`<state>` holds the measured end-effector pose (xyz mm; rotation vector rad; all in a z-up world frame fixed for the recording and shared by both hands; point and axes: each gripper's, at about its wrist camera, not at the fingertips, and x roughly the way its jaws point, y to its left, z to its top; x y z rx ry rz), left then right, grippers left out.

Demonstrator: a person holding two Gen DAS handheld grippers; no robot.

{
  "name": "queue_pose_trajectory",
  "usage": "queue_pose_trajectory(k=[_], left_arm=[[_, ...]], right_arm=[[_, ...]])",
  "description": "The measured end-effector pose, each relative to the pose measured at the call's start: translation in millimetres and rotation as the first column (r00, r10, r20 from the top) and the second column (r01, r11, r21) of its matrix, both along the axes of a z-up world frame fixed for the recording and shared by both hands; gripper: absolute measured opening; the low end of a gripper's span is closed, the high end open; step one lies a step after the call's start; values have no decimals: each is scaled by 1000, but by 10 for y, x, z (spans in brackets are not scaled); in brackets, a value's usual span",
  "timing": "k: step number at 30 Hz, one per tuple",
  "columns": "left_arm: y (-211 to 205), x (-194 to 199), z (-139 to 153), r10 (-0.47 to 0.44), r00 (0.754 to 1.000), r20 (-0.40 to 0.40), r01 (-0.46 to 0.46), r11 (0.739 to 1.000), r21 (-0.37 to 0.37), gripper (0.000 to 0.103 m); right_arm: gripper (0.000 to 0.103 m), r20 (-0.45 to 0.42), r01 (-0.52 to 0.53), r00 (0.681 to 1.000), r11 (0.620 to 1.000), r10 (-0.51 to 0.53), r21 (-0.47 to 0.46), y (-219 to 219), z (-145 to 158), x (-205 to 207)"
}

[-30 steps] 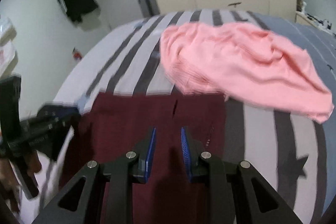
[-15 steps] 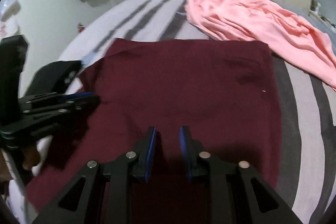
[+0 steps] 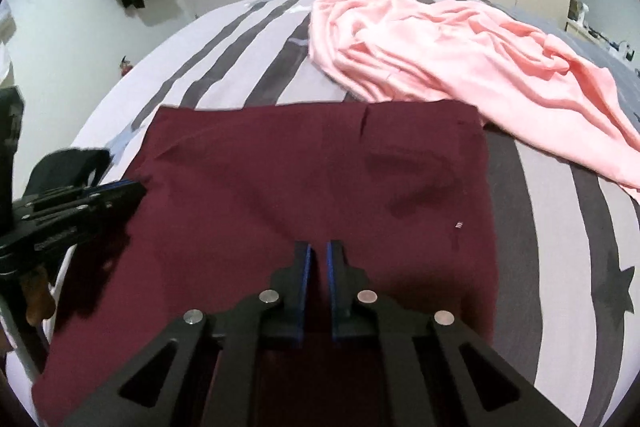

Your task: Fold clothes

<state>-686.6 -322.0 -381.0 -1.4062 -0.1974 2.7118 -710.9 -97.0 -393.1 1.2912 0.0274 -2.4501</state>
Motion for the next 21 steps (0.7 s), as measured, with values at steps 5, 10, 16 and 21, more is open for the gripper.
queue_pose_trajectory(k=[5,10,16,21], left_arm=[[17,-68,19,7,1000,-14,-7,1000,-19,6],[312,-121,312,-73,993,-98,65,995,-79,7],[764,-409,244,-183,980,-73,180,983,-44,7],[683,-722,-85,-113,994,7,113,992,-49,8]], right_arm=[[0,1,16,1000,1000,-16,-16,48,-24,-111],[0,-12,65,998,997,-65,-30,110,65,-234],[1,-31,117,992,992,-119,-44,299,195,-342],[1,-40,113,993,993,-114,-34,409,265,-259]])
